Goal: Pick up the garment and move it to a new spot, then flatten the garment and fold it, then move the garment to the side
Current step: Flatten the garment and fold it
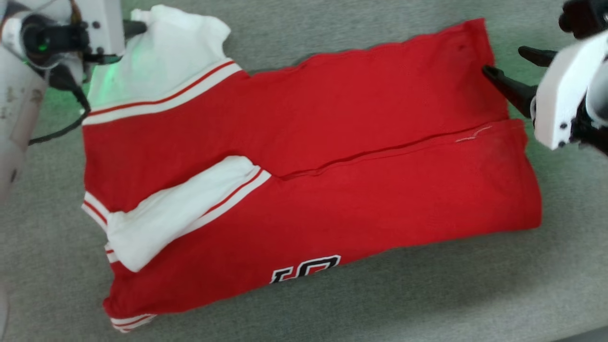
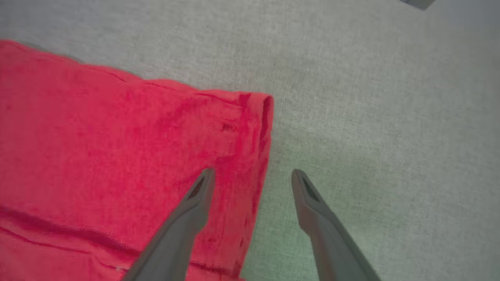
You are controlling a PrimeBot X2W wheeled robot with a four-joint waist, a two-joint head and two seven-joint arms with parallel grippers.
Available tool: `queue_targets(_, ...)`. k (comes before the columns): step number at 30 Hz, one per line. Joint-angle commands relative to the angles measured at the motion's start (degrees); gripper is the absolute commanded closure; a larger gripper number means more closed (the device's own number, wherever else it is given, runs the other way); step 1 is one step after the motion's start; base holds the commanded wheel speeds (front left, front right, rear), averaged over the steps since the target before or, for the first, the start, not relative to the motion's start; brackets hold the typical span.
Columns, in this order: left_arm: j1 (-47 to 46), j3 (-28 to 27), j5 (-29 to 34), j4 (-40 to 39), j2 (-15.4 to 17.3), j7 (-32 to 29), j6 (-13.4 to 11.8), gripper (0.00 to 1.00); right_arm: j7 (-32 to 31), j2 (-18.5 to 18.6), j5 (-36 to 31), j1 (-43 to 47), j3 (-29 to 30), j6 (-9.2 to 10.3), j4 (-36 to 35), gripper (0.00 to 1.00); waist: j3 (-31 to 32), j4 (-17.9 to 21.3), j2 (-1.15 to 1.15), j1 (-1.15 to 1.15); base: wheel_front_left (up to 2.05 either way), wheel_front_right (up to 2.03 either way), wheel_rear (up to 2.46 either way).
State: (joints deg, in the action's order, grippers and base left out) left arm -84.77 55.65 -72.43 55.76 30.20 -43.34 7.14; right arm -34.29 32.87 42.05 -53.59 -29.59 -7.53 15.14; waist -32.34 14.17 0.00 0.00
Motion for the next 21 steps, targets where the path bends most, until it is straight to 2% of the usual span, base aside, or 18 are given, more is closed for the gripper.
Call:
queue_targets(1,1.8,1.1,0.2,0.0,-1.3,-0.6,0.4,1.00,-1.2,-0.2,0.3,-1.6,-1.0,0.09,1.8,0.00,-1.0,-1.4,0.00,0.00,0.00,0.00,0.00)
queue_targets(5,1.5,1.6,0.1,-0.7,-2.2,0.1,0.3,1.00,-4.4,-1.2,1.1,-7.5,-4.5,0.09,8.2,0.00,-1.7,-2.7,0.00,0.00,0.00,0.00,0.00)
queue_targets(9,2.1,2.1,-0.6,-2.6,-2.7,1.0,0.4,1.00,-3.3,-1.8,1.5,-10.7,-7.8,0.09,12.5,0.00,-1.7,-3.7,0.00,0.00,0.00,0.00,0.00)
queue_targets(10,2.3,2.1,-0.7,-3.0,-2.7,1.2,0.4,1.00,-3.0,-2.0,1.8,-10.9,-8.6,0.09,13.4,0.23,-1.6,-4.0,0.00,0.00,0.00,0.00,0.00)
queue_targets(11,2.5,2.3,-0.8,-3.5,-2.8,1.7,0.4,1.00,-2.6,-2.1,2.1,-11.2,-9.6,0.09,14.2,0.62,-1.5,-4.2,0.00,0.00,0.00,0.00,0.00)
queue_targets(12,2.6,2.3,-0.9,-3.9,-2.8,2.1,0.4,1.00,-2.1,-2.0,2.4,-11.5,-10.4,0.09,14.9,0.90,-1.3,-4.4,0.00,0.00,0.00,0.00,0.00)
queue_targets(13,2.7,2.4,-1.2,-4.3,-2.9,2.5,0.4,1.00,-1.4,-1.9,2.7,-11.7,-11.1,0.09,15.6,1.00,-1.0,-4.6,0.00,0.00,0.00,0.00,0.00)
queue_targets(21,4.6,1.3,-4.3,-8.8,-3.8,9.4,0.4,1.00,6.9,1.5,7.0,-10.1,-14.2,0.09,17.5,1.00,6.0,-8.5,0.00,0.00,0.00,0.00,0.00)
